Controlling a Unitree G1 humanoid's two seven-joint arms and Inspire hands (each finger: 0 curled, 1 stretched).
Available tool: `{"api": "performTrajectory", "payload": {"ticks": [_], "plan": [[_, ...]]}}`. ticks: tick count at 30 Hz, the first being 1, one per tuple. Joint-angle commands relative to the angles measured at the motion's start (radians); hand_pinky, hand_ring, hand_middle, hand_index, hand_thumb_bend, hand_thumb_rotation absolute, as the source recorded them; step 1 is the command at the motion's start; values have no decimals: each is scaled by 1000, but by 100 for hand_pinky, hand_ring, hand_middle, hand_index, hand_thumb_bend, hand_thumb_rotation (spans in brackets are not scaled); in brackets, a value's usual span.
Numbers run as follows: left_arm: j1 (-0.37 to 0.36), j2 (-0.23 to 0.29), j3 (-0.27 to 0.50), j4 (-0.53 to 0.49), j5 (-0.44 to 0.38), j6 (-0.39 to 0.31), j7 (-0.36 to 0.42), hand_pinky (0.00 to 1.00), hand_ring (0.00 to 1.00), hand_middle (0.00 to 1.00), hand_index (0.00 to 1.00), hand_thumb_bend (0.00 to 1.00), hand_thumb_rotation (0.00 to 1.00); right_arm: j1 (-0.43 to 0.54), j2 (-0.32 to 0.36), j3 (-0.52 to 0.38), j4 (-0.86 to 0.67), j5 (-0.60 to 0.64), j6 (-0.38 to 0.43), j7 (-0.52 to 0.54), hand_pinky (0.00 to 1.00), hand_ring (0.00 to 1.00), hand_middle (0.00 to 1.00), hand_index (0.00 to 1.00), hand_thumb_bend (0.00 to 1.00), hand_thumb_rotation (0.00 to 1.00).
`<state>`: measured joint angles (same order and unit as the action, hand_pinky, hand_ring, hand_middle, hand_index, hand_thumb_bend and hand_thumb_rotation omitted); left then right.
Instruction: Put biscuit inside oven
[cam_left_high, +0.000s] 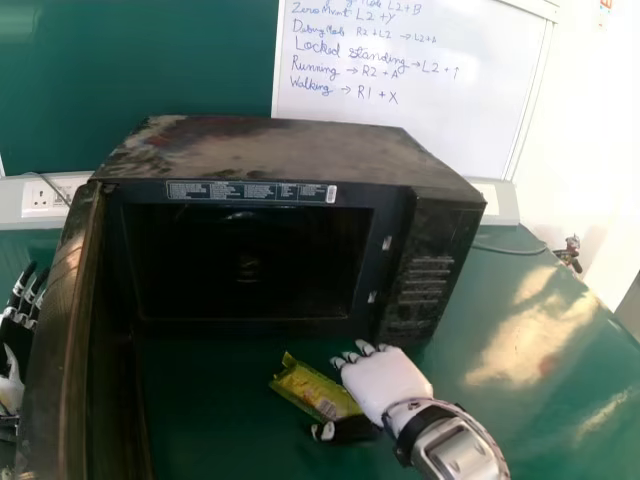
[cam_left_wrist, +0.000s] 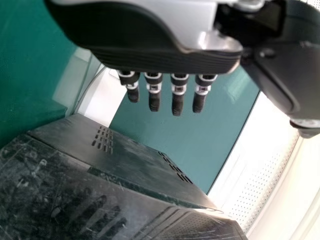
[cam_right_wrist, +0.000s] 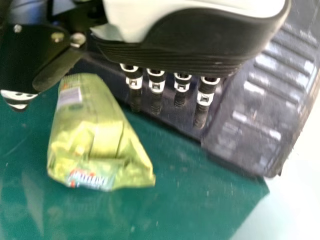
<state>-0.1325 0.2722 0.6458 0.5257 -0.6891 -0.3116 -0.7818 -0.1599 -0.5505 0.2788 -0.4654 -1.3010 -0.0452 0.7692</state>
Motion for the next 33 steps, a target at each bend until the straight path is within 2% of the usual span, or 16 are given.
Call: {"api": "performTrajectory", "payload": {"ticks": [1, 15, 25, 33], "plan": [[33, -43, -6, 31, -10, 0, -1, 0, 71, 81, 97, 0, 0, -14, 8, 0, 4, 8, 11, 10, 88, 95, 100, 99, 100, 52], [38, -42, -6, 24, -8, 6, 7, 0, 71, 80, 96, 0, 0, -20, 14, 6, 22, -6, 33, 37, 97, 100, 100, 100, 100, 54], [37, -44, -4, 26, -10, 0, 0, 0, 70, 79, 95, 0, 0, -15, 46, 37, 72, -20, 66, 41, 100, 100, 100, 100, 100, 43], [37, -44, -3, 27, -7, -1, 3, 0, 71, 79, 95, 0, 0, -43, 37, 83, 129, -27, 51, 71, 99, 97, 99, 99, 100, 44]]}}
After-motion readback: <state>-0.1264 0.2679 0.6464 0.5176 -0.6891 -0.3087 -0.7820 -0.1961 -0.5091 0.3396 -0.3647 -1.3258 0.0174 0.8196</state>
